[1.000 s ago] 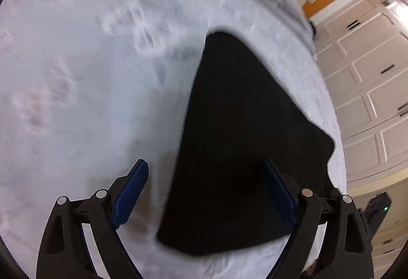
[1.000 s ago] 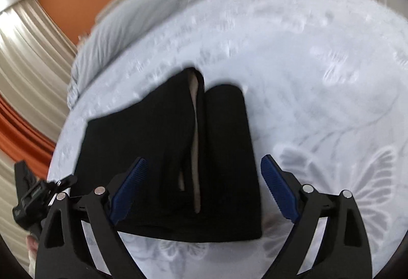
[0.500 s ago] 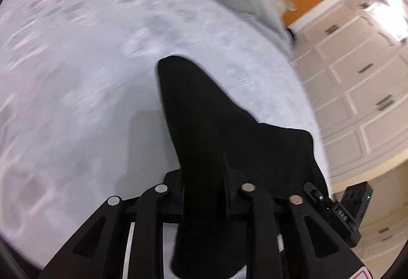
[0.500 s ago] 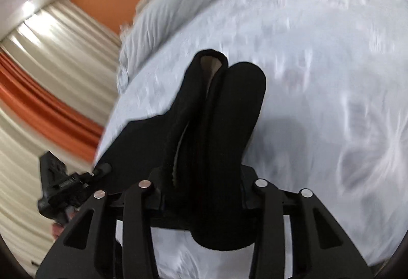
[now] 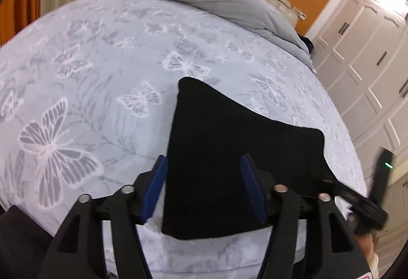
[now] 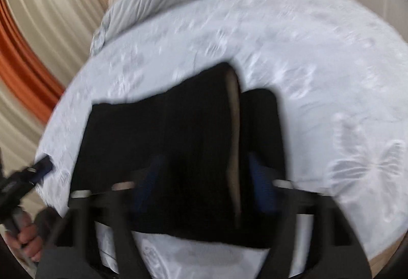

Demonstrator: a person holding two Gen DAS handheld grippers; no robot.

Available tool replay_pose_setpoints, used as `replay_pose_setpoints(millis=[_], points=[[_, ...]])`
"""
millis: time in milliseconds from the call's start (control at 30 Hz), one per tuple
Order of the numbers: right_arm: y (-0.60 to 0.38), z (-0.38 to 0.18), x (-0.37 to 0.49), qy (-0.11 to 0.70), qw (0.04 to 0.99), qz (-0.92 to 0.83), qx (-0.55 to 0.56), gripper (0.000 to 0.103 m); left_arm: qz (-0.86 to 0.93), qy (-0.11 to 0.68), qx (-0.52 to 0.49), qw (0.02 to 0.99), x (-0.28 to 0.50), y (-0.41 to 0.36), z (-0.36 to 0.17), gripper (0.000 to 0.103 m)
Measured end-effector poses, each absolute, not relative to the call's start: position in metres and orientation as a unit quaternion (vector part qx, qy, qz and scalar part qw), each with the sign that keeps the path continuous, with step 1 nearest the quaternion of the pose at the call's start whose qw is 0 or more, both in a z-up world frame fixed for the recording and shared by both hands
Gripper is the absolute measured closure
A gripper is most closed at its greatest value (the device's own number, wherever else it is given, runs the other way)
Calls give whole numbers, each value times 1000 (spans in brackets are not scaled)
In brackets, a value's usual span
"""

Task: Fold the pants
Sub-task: 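Grasp the folded black pants with the left gripper while the right gripper holds the other end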

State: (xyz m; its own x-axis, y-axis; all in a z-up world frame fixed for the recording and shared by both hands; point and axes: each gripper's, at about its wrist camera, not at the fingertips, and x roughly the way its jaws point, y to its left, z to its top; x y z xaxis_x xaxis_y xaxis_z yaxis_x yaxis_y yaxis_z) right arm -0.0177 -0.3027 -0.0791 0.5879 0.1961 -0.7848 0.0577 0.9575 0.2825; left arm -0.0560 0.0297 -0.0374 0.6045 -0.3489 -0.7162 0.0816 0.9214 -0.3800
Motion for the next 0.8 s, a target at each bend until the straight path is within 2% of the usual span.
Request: replay_pose_setpoints(millis=[33,167,233,333,433,467,500,533,567,633,667,700,733,800], points=[[-300,-72,-17,448,881,51,141,86,-124,427,-148,884,-58,26,-38,43],[-302,-7,-43,383,910,73,142,86,-131,430,-125,885,-67,22,-42,43],[-319,-11,-54,382,911,47,149,86,-133,432,-123,883,-69,23,-44,43],[-343,-81,-39,474,866,17,159,77,-138,441,-135,877,-66,19,-55,39],[-369,-73,-61,419,871,25,254,69,-135,452,-130,872,-61,14,-62,39],[-373,-67,-65,410,877,9,252,50,-127,450,-120,876,-63,15,-61,39],[-376,-62,-68,401,883,-18,241,15,-120,448,-117,878,-63,16,-61,36],[-379,-61,-69,398,887,-39,230,5,-107,444,-118,882,-62,20,-60,32],[-379,-67,-64,411,882,-37,228,5,-93,441,-127,883,-60,27,-61,25],[-380,-90,-51,451,853,-4,261,9,-75,448,-149,878,-54,35,-67,23],[-378,-108,-43,472,827,27,303,22,-79,462,-167,868,-46,40,-76,20],[-375,-120,-36,475,807,65,346,40,-90,488,-186,848,-34,41,-92,18],[-372,-123,-33,471,803,70,358,42,-94,510,-195,833,-26,40,-102,19],[-360,-104,-30,453,829,64,320,66,-127,538,-231,801,-9,37,-125,29]])
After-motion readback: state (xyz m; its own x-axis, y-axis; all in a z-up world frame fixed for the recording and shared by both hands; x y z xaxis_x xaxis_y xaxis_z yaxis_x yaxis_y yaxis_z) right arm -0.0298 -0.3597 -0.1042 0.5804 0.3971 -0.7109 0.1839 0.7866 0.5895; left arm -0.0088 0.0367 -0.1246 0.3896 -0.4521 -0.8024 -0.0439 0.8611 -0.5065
